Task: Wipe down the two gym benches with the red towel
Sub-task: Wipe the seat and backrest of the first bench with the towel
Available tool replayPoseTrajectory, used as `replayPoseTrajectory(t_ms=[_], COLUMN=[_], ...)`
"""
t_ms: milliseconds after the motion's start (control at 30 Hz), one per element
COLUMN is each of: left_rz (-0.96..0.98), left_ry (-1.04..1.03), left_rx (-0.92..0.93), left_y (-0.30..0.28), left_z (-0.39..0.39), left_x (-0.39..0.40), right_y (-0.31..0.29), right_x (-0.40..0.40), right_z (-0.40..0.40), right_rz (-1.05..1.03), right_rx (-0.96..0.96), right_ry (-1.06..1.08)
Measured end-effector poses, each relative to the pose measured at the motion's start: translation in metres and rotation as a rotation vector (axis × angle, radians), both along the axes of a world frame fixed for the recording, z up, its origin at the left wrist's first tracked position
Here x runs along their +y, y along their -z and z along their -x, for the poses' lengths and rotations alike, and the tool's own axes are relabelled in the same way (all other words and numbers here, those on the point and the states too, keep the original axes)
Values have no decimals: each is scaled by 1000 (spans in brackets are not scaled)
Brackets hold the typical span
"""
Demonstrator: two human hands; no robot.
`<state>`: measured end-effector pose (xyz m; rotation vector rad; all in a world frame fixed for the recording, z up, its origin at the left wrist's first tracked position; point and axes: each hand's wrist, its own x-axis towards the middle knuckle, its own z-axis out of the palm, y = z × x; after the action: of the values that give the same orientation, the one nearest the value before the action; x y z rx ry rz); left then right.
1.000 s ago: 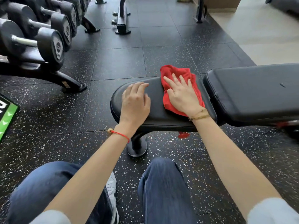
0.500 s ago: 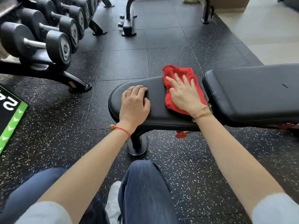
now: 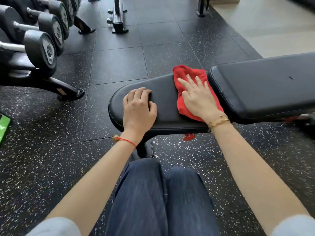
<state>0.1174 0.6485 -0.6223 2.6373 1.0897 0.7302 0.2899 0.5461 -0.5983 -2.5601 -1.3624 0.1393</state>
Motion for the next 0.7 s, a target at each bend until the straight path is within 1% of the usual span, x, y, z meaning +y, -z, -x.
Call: replayPoseTrajectory(t_ms=[100, 267, 367, 467, 533, 633, 700], left_rz=[-7, -15, -11, -7, -3, -9, -15], left_ry=[6, 12, 17, 19, 12, -3, -6], left_rx=[10, 37, 56, 84, 99, 110, 95], left_y=[2, 3, 2, 3, 2, 1, 2], left_z=[0, -1, -1, -1, -2, -5, -5], left_x=[0, -1, -2, -1, 0, 1, 0], right_y=[-2, 0, -1, -4, -6, -6, -3], right_x=[7, -26, -32, -11, 6, 13, 5], right_z=[9, 38, 32, 13, 6, 3, 5], right_rz=[0, -57, -69, -19, 25, 37, 18], right_rx=[25, 34, 72, 73, 61, 78, 51], right_ry=[-18, -133, -71, 66, 116, 98, 40])
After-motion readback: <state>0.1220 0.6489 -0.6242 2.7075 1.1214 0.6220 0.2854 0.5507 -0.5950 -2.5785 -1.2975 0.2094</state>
